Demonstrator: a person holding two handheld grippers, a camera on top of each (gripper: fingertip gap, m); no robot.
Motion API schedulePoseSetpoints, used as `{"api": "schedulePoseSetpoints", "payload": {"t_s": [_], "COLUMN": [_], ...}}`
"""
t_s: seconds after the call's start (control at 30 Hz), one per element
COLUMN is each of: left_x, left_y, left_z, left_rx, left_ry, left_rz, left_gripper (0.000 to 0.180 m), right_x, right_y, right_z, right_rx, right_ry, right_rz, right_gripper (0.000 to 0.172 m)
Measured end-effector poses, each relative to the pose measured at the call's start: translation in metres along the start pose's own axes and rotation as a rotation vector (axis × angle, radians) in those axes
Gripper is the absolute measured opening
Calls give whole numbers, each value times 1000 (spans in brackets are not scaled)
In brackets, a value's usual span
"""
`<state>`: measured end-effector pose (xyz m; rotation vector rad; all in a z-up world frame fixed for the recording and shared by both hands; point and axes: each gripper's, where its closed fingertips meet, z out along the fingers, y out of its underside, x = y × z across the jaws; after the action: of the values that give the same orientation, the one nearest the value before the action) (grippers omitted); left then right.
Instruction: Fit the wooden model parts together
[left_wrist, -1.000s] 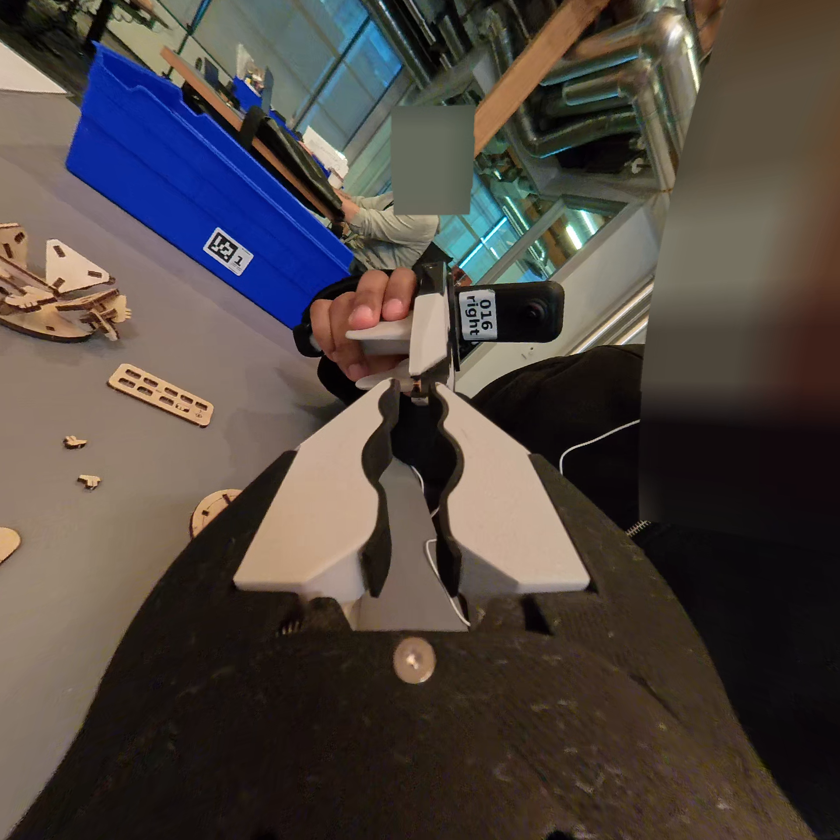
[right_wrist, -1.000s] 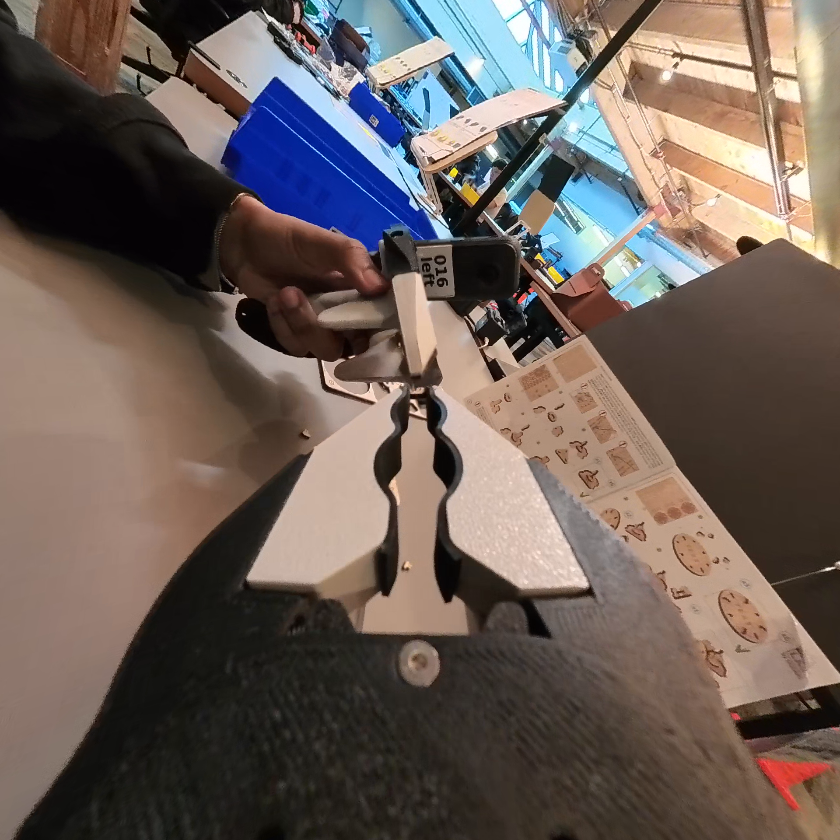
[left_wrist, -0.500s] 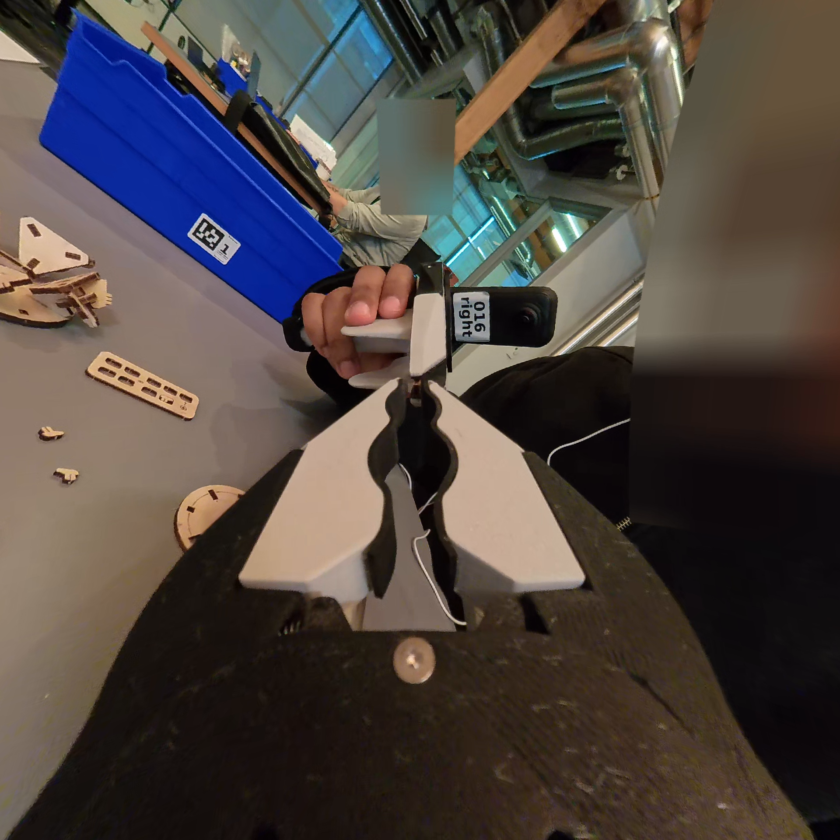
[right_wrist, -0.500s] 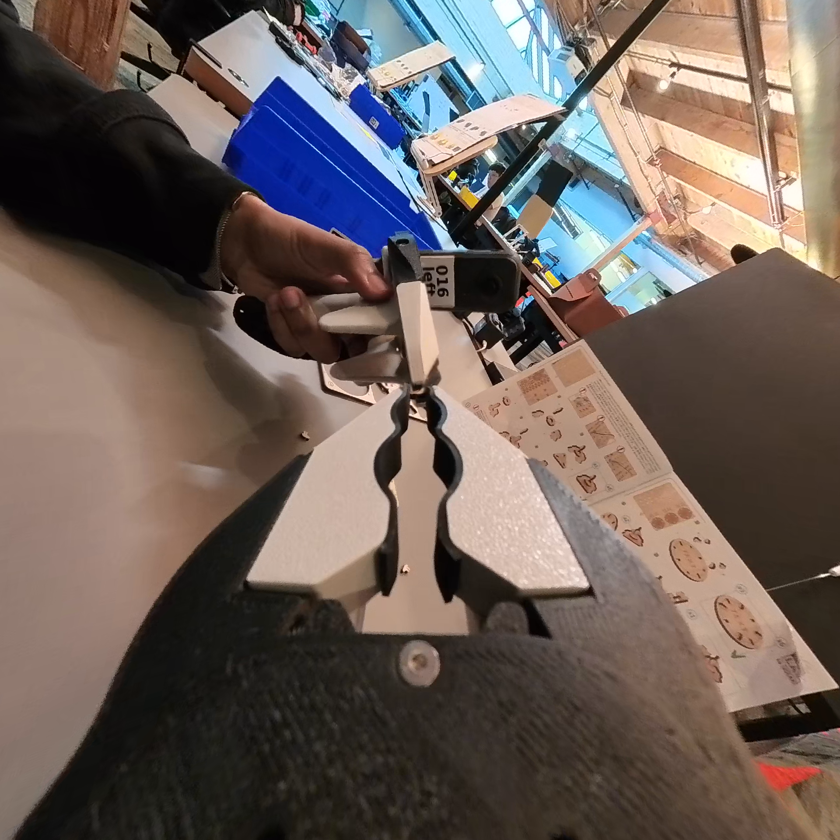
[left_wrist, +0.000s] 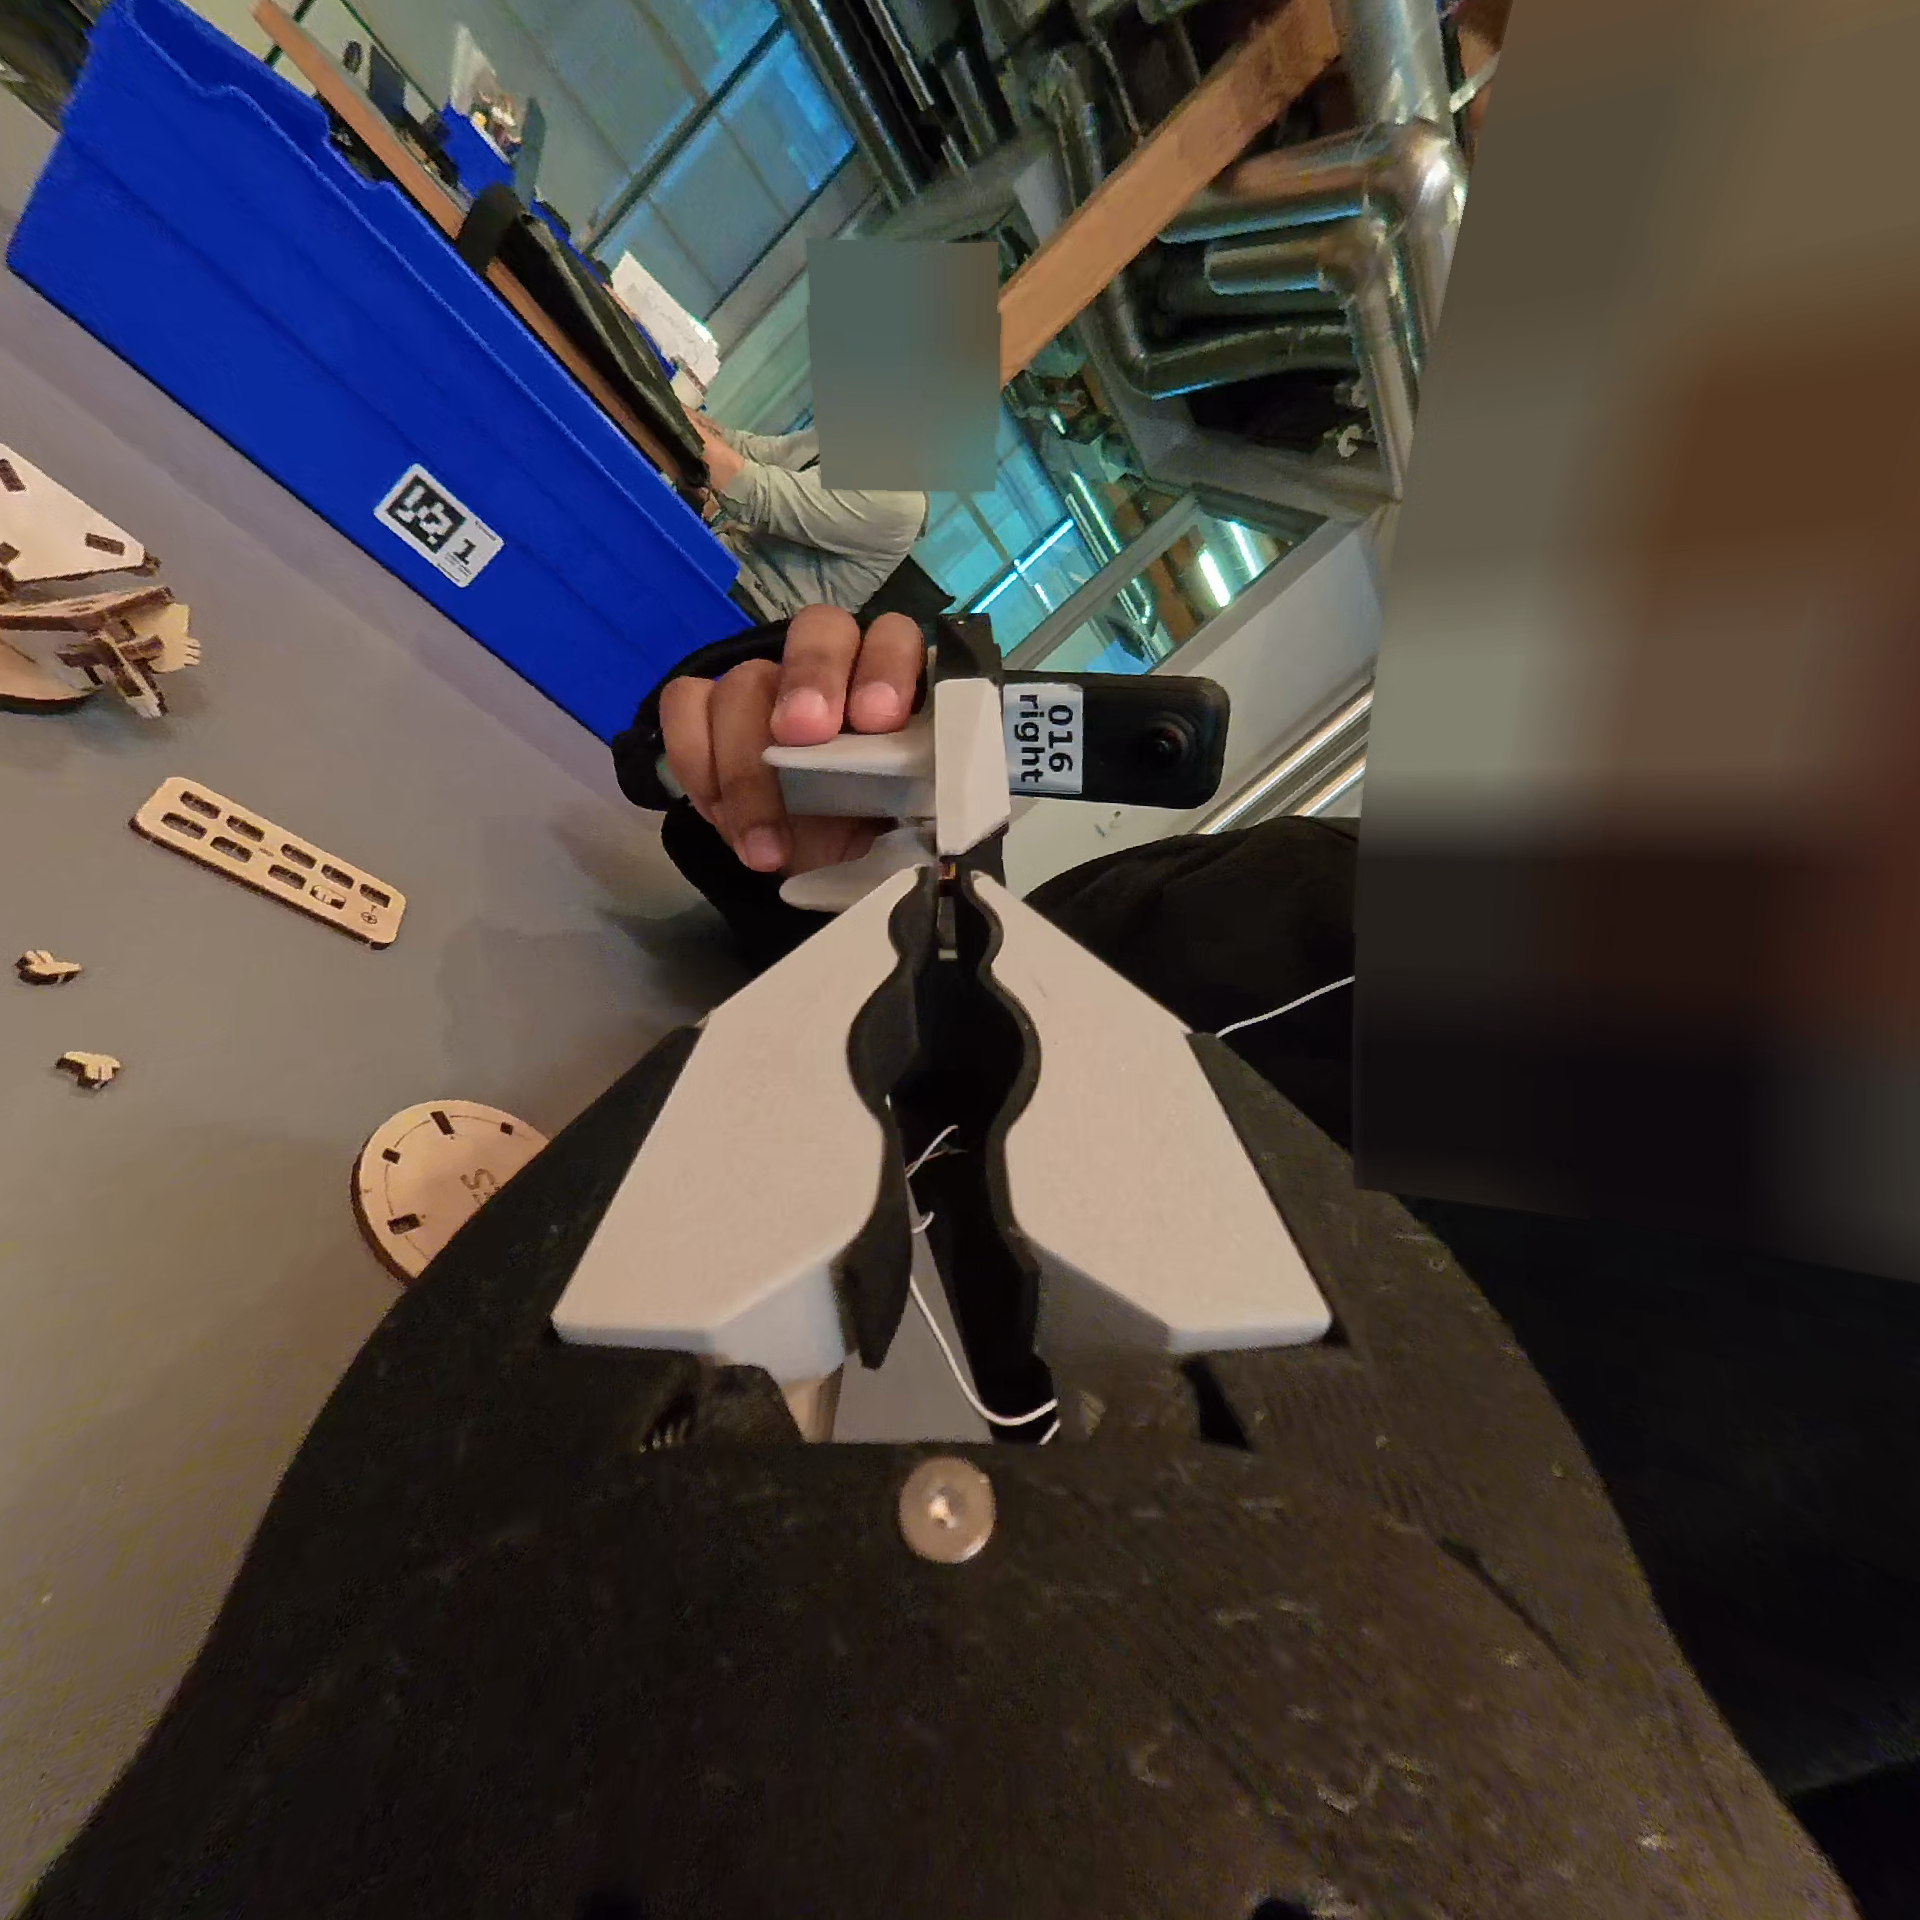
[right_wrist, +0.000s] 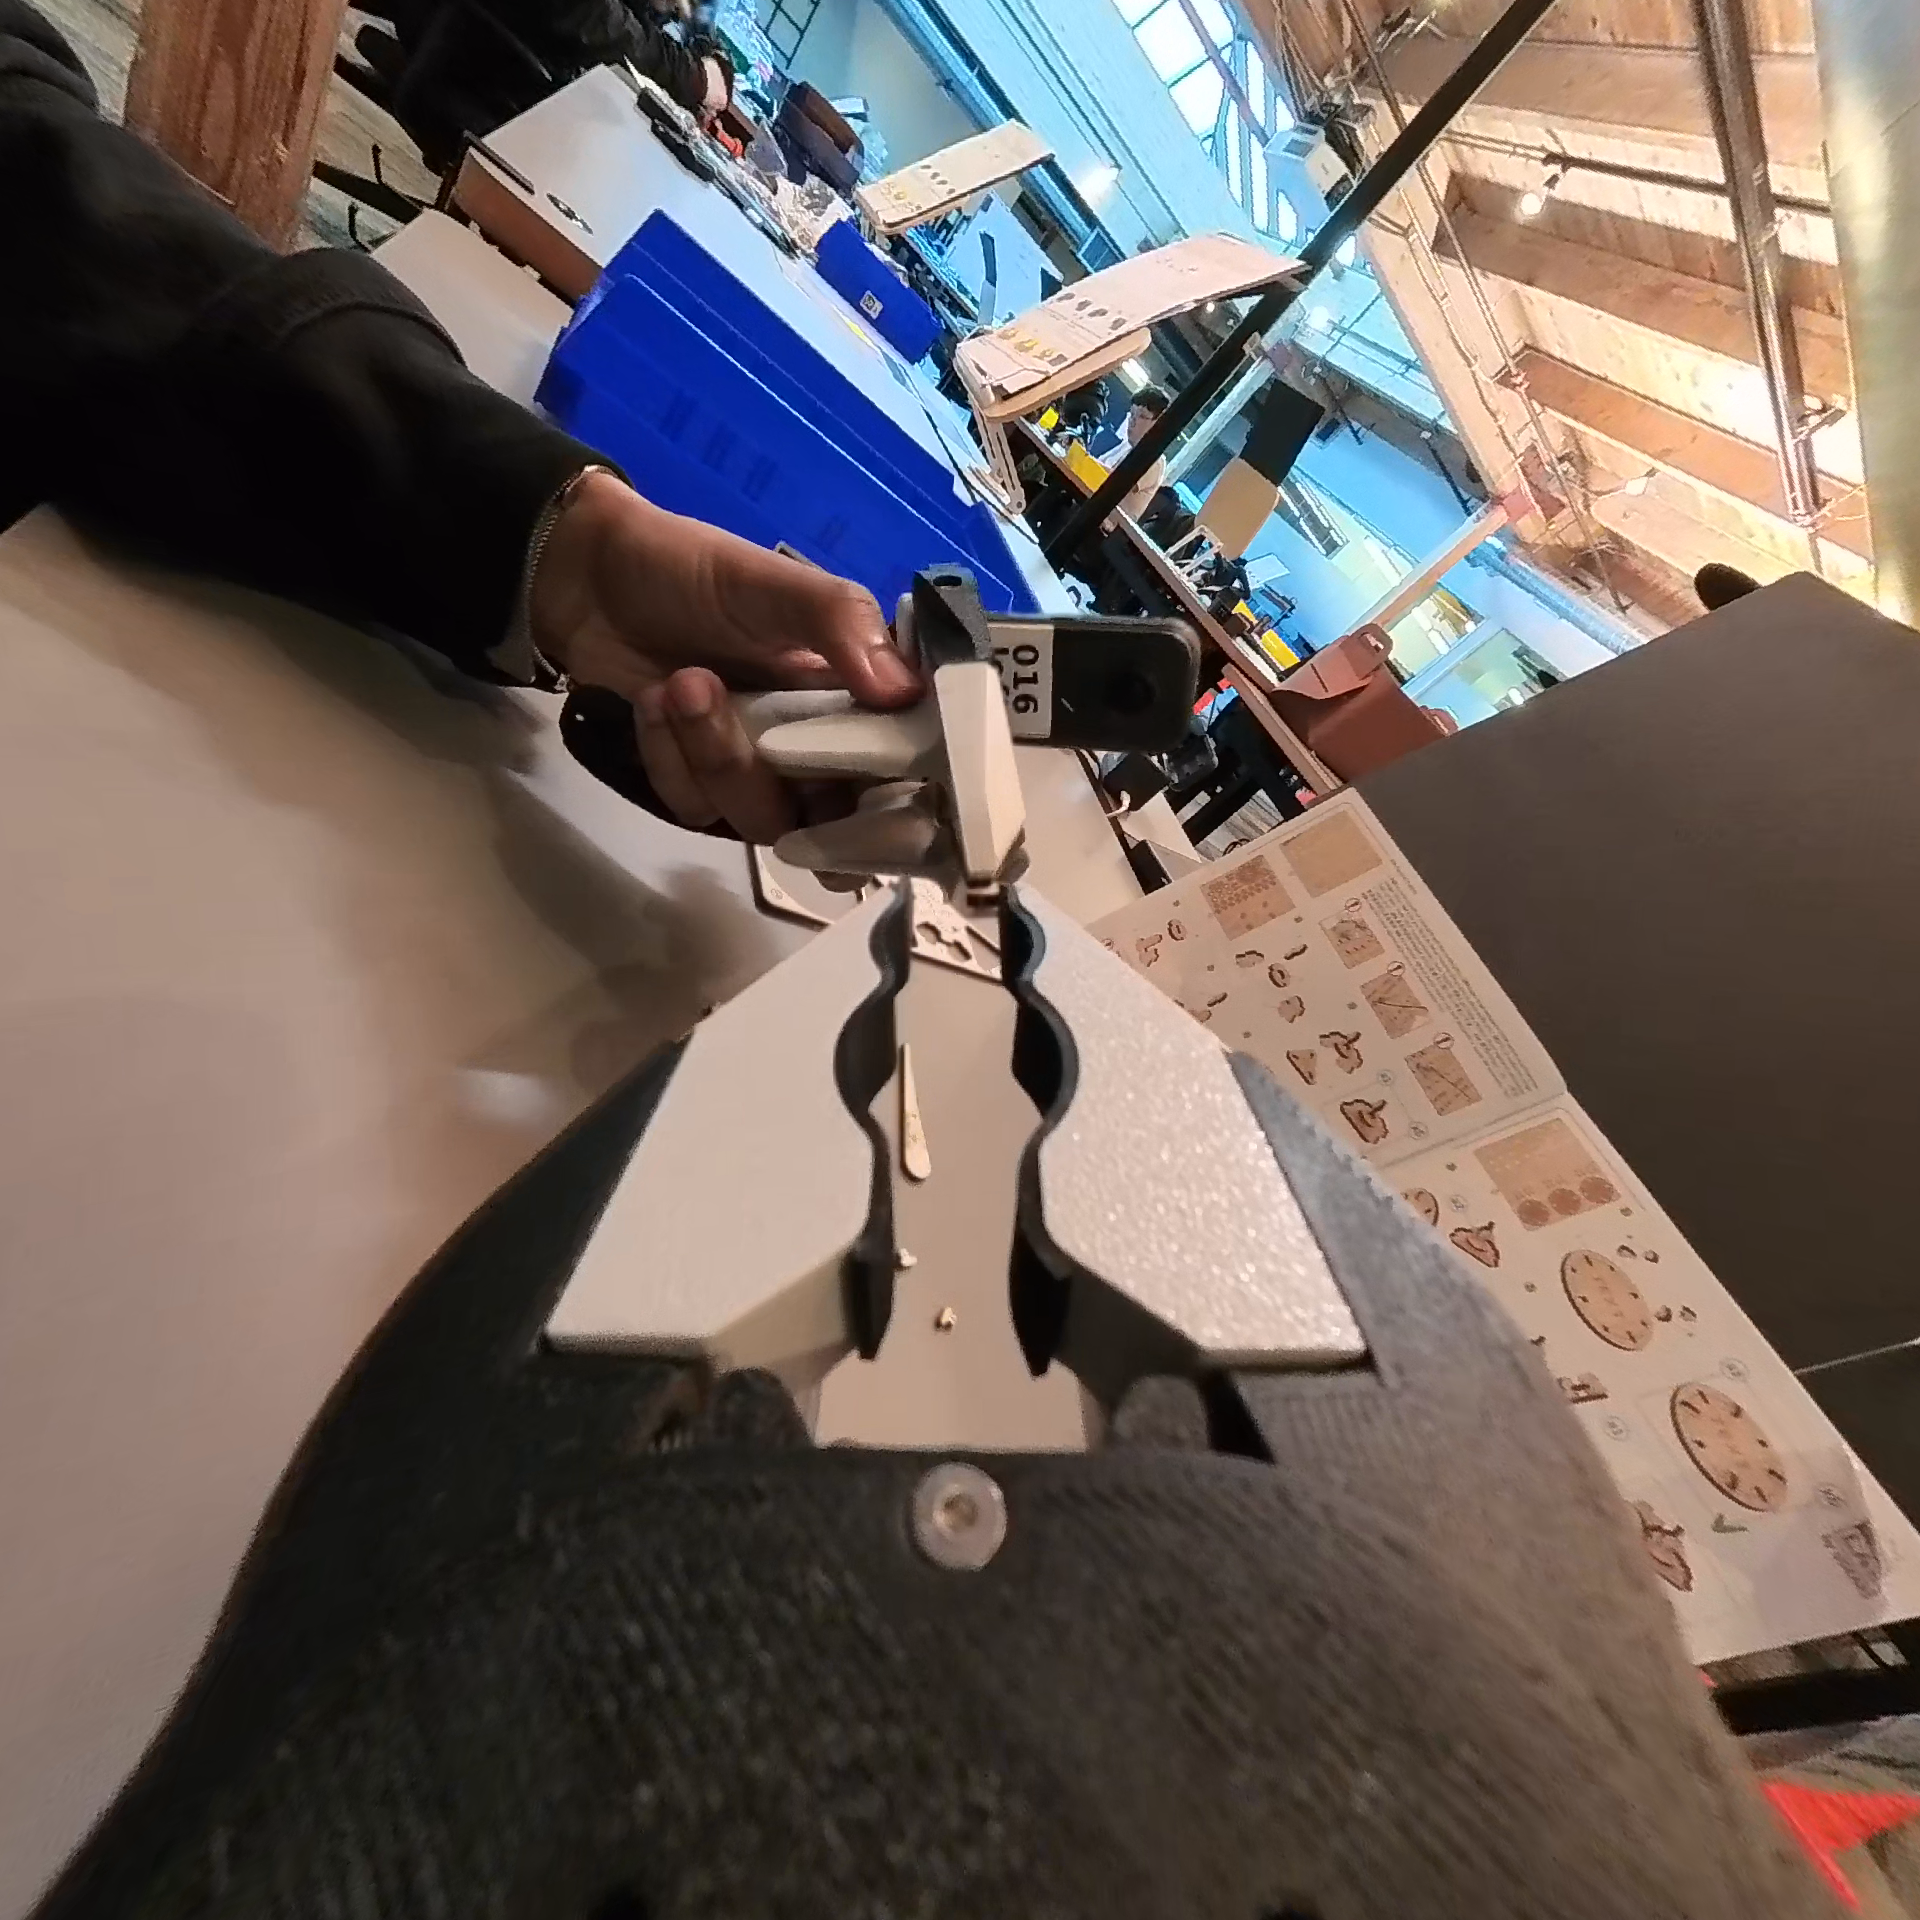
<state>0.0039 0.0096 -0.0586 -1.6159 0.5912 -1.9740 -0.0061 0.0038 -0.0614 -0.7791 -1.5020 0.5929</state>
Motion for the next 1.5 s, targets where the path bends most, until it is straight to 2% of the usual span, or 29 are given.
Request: {"api": "schedulePoseSetpoints", "payload": {"t_s": [0.6, 1.5], "left_x": [0, 0], "left_y": [3, 5], "left_z": [0, 3], "left_rx": [-16, -22], "left_ry": [8, 14], "left_rz": [-14, -21], "left_gripper": [1, 5], "right_x": [3, 1], "right_y": [0, 1], "right_z": [0, -1], "right_rx": [0, -17], "right_ry": [11, -3], "right_rz": [16, 8], "right_gripper": [4, 5]}}
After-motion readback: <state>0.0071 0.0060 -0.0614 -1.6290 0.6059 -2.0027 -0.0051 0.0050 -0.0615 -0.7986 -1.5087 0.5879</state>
